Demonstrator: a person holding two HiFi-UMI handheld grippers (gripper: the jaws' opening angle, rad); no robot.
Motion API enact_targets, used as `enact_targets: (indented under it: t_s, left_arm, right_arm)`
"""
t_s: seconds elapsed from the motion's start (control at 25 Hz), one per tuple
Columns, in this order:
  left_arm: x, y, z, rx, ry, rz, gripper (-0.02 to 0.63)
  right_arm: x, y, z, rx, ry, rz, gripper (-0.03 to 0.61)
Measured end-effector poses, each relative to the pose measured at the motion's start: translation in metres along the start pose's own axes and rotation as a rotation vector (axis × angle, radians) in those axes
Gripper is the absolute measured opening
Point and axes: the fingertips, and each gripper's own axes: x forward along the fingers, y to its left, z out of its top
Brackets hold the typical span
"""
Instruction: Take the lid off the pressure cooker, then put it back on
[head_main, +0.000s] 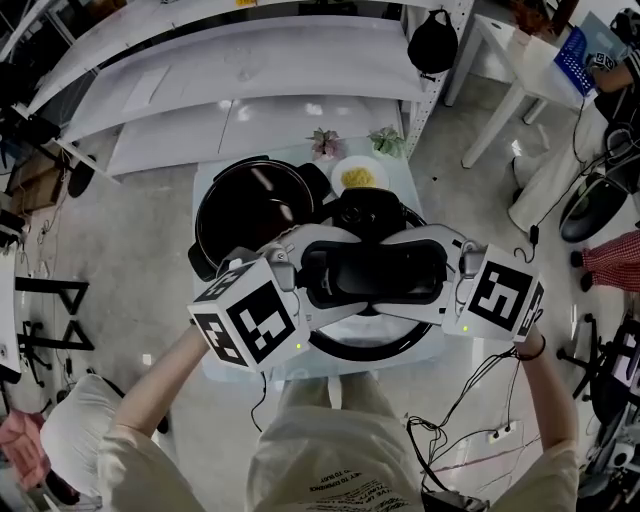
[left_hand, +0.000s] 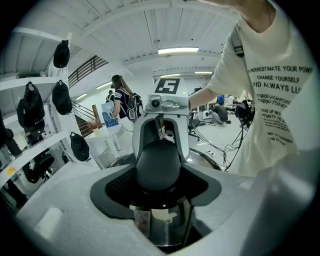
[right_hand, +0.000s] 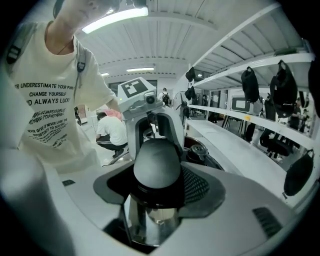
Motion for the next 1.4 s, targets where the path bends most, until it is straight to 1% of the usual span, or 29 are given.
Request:
enact_targets:
  t_s: [0.2, 0.36, 0.56, 0.8, 0.92, 1.4]
  left_arm:
    - [0.023, -0.007, 0.006, -0.018, 0.015, 0.014, 0.281]
    - [0.040, -0.013, 0.008, -0.035, 0.019, 0.027, 0.281]
    - [0.063, -0.017, 0.001, -0.059, 0.040, 0.032, 0.281]
    - [0.085, -0.027, -0.020, -0.091, 0.073, 0.035, 0.281]
    - [0.097, -0.030, -0.033, -0.110, 0.092, 0.030, 0.281]
    - [0.140, -0.028, -0.085, -0.123, 0.147, 0.020, 0.281]
  right_arm:
    - [-0.015, 0.003, -0.020, -0.004, 0.000, 0.021, 0.276]
    - [-0.024, 0.007, -0.035, -0.007, -0.019, 0.046, 0.276]
    - [-0.026, 0.007, -0.059, 0.004, -0.017, 0.070, 0.276]
    - [-0.016, 0.011, -0.090, 0.014, 0.002, 0.104, 0.276]
    - [-0.009, 0.011, -0.106, 0.029, -0.005, 0.123, 0.276]
    - [0.021, -0.003, -0.165, 0.045, 0.022, 0.112, 0.276]
